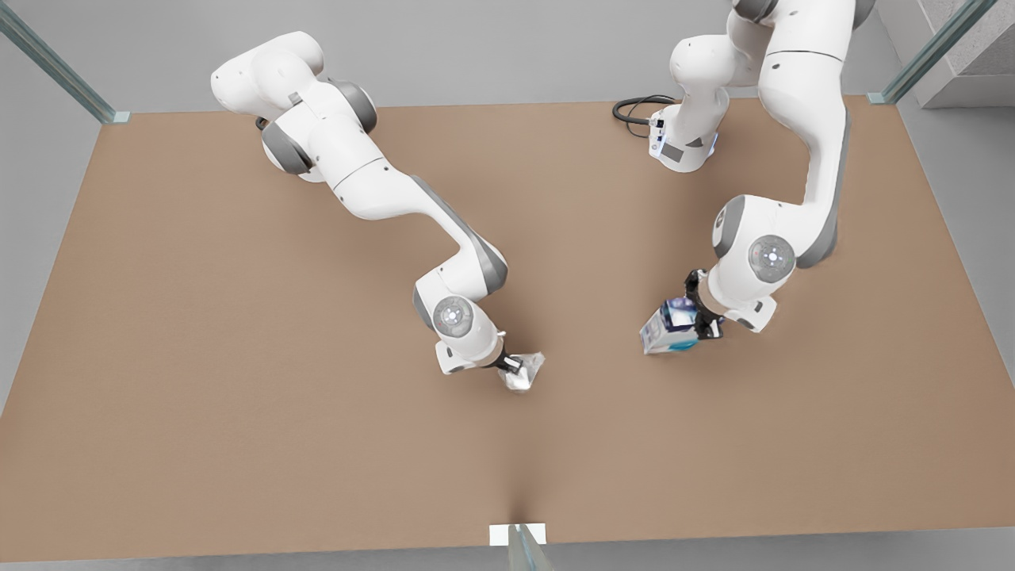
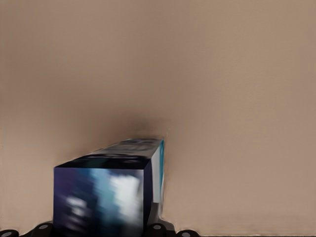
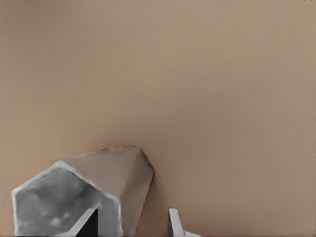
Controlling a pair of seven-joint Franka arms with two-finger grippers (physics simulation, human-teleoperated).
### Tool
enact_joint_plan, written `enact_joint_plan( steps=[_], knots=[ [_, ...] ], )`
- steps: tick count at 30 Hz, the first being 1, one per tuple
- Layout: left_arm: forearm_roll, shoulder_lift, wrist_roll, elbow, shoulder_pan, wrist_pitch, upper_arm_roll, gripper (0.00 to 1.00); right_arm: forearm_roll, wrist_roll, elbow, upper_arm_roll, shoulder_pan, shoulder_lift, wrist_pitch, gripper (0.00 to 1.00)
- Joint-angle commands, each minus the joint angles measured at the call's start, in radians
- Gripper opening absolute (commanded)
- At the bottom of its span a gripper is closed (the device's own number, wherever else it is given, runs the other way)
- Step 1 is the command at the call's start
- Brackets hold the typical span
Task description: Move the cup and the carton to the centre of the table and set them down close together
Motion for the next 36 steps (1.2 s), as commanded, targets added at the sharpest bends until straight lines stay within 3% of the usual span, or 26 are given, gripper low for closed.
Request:
enact_joint_plan(
  steps=[1,8,10,12,14,15,17,18,19,23,30,31,33,36],
  knots=[
    [-0.011,0.000,-0.008,0.000,0.002,0.000,-0.008,0.60,0.000,0.000,0.000,0.000,0.000,-0.001,-0.002,1.00],
    [-0.008,0.006,-0.111,0.000,0.001,0.000,-0.121,0.60,-0.002,-0.002,0.005,0.002,-0.002,-0.025,-0.077,1.00],
    [-0.006,0.008,-0.152,0.000,-0.033,0.000,-0.161,0.60,-0.006,-0.040,0.060,-0.006,-0.009,-0.053,-0.235,1.00],
    [-0.006,0.008,-0.167,0.001,-0.071,0.002,-0.161,0.60,-0.011,-0.254,0.055,-0.012,-0.133,-0.215,-0.433,1.00],
    [0.000,0.040,-0.197,0.044,-0.122,0.006,-0.169,0.60,-0.008,-0.512,0.031,-0.012,-0.373,-0.367,-0.619,1.00],
    [0.003,0.077,-0.204,0.090,-0.143,0.006,-0.169,0.60,-0.024,-0.629,-0.064,-0.014,-0.494,-0.481,-0.653,1.00],
    [0.077,0.121,-0.267,0.132,-0.170,0.009,-0.203,0.60,-0.187,-0.862,-0.127,-0.011,-0.638,-0.631,-0.760,1.00],
    [0.080,0.137,-0.267,0.155,-0.189,0.011,-0.203,0.60,-0.184,-0.868,-0.301,-0.009,-0.683,-0.813,-0.801,1.00],
    [0.109,0.166,-0.267,0.187,-0.217,0.011,-0.203,0.60,-0.186,-0.888,-0.555,-0.012,-0.692,-0.999,-0.687,1.00],
    [0.173,0.216,-0.289,0.233,-0.229,0.020,-0.255,0.60,-0.181,-0.894,-0.422,-0.006,-0.742,-0.999,-0.777,1.00],
    [0.218,0.259,-0.341,0.233,-0.262,0.071,-0.264,0.60,-0.192,-0.894,-0.414,-0.008,-0.736,-0.929,-0.717,1.00],
    [0.218,0.261,-0.341,0.233,-0.262,0.072,-0.264,0.65,-0.195,-0.893,-0.413,-0.008,-0.736,-0.917,-0.716,1.00],
    [0.244,0.270,-0.353,0.233,-0.263,0.072,-0.264,1.00,-0.193,-0.894,-0.414,-0.006,-0.727,-0.910,-0.702,1.00],
    [0.249,0.275,-0.361,0.233,-0.266,0.072,-0.264,1.00,-0.219,-0.905,-0.422,-0.003,-0.713,-0.912,-0.700,1.00]
  ],
)
